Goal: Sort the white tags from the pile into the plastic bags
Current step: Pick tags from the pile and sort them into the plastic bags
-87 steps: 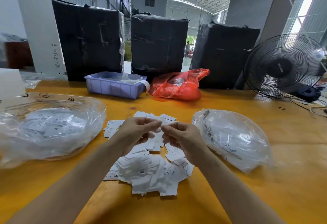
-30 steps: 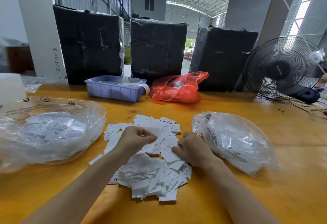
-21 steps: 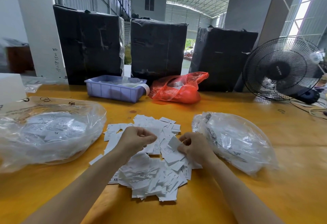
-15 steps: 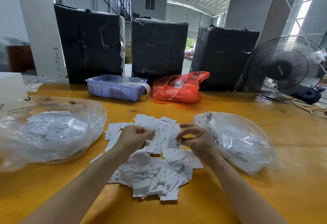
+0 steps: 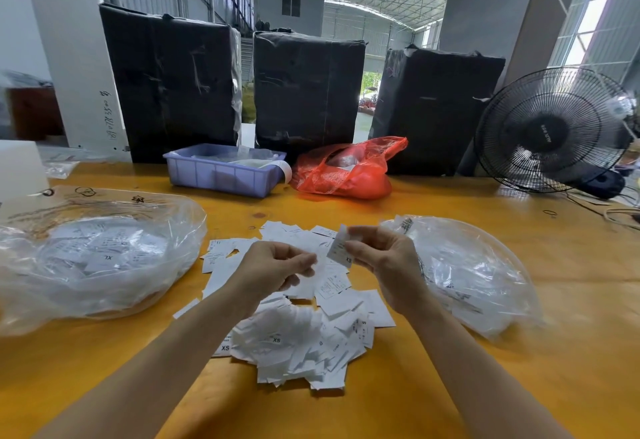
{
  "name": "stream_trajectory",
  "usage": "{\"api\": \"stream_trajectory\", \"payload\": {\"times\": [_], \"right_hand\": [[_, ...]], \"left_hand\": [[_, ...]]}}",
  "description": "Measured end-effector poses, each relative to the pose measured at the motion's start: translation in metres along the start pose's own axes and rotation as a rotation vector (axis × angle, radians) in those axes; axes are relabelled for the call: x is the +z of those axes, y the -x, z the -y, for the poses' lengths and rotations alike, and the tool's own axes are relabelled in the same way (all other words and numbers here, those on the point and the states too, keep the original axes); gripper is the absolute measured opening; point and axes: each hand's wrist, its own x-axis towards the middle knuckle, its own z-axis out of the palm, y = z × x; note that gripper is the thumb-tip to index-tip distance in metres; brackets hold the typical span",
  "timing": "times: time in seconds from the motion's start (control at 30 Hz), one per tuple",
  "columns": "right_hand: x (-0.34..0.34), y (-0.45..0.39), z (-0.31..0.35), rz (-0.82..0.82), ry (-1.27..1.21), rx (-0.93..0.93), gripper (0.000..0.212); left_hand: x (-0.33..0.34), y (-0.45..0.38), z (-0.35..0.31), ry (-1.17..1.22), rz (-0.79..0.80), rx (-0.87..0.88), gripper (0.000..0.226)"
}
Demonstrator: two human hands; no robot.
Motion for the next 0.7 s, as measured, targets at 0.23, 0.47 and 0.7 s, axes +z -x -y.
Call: {"api": "stream_trajectory", "payload": {"times": [0.23,0.47,0.7], "right_hand": [[0.009,0.002,0.016,-0.026,-0.143,-0.036,0.005],[0.017,0.009,0.016,0.025,0.1,-0.12,0.009],[0.013,0.007,0.011,0.043,0.235,-0.129,0.009]], "left_hand": [[0.005,0.003,-0.002,-0.04,0.067,0.005,0.008],[0.004,0.004,-0.004,-0.046,0.071,-0.004,0.007],[0.003,0.003,-0.004,-0.027,0.047,-0.016,0.008]]}}
